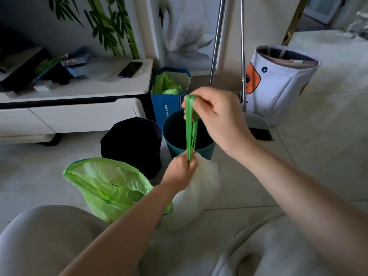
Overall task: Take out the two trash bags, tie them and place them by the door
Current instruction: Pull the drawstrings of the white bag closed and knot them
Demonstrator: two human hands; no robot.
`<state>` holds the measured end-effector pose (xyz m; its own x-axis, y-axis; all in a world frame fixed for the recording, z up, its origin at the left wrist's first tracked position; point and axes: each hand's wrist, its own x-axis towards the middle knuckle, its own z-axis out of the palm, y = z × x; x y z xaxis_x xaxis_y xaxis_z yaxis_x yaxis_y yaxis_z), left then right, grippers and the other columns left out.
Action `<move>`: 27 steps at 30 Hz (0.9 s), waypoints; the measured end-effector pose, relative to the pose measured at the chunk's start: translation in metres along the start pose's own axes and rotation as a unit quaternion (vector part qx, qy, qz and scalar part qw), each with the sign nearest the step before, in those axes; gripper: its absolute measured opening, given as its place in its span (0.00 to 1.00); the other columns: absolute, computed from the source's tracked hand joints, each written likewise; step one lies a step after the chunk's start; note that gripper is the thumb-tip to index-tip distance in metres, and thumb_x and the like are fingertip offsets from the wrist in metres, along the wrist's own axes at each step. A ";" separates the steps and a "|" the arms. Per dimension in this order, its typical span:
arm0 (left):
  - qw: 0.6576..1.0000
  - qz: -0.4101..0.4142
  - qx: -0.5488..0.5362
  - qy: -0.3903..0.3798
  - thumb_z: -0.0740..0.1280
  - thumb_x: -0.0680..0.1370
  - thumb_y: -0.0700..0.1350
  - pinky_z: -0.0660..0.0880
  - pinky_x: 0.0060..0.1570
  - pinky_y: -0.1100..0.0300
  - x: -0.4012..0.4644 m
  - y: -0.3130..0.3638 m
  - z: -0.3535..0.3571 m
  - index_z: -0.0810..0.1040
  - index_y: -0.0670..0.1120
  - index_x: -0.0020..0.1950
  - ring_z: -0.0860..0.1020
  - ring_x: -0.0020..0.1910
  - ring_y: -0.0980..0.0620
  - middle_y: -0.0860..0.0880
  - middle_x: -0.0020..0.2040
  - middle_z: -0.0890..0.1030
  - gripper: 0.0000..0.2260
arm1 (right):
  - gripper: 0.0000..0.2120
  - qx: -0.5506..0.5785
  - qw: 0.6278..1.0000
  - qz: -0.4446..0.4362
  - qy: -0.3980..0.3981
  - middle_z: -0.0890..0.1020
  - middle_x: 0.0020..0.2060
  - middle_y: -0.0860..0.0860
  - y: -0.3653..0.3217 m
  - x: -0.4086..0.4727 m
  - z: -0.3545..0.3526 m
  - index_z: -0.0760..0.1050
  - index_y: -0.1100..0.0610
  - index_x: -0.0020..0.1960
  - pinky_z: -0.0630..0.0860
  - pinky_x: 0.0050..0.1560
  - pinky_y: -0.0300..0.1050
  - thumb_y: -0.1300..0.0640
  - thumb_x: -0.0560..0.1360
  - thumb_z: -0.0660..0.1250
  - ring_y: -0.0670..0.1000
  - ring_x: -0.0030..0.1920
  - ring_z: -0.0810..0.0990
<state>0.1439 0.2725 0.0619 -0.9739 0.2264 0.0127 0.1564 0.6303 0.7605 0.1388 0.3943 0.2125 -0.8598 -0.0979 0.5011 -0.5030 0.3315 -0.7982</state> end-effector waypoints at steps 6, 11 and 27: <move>0.996 -0.059 0.017 -0.062 0.53 0.81 0.52 0.67 0.31 0.55 -0.002 -0.021 -0.002 0.63 0.50 0.37 0.70 0.30 0.50 0.50 0.31 0.70 0.14 | 0.10 -0.051 0.999 0.007 -0.011 0.85 0.39 0.53 0.021 -0.009 0.006 0.82 0.61 0.48 0.80 0.45 0.52 0.59 0.76 0.62 0.49 0.40 0.84; 0.978 -0.032 0.023 -0.207 0.58 0.79 0.57 0.70 0.56 0.54 -0.002 -0.020 -0.027 0.71 0.53 0.59 0.74 0.51 0.55 0.54 0.52 0.75 0.12 | 0.11 -0.042 0.997 0.067 0.012 0.84 0.37 0.55 0.035 0.000 -0.003 0.79 0.62 0.45 0.79 0.43 0.55 0.55 0.76 0.63 0.54 0.39 0.82; 0.988 -0.008 -0.065 -0.142 0.69 0.76 0.44 0.78 0.47 0.57 0.010 -0.007 -0.035 0.77 0.57 0.61 0.81 0.45 0.46 0.54 0.48 0.82 0.15 | 0.14 0.052 0.992 0.112 0.006 0.82 0.36 0.63 0.034 -0.003 0.009 0.77 0.67 0.43 0.80 0.37 0.60 0.55 0.77 0.65 0.63 0.36 0.81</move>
<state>0.1275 0.2442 0.0799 -0.8881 0.4277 -0.1681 0.1010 0.5385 0.8366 0.1232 0.3974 0.1805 -0.9503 -0.0203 0.3105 -0.3058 0.2452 -0.9200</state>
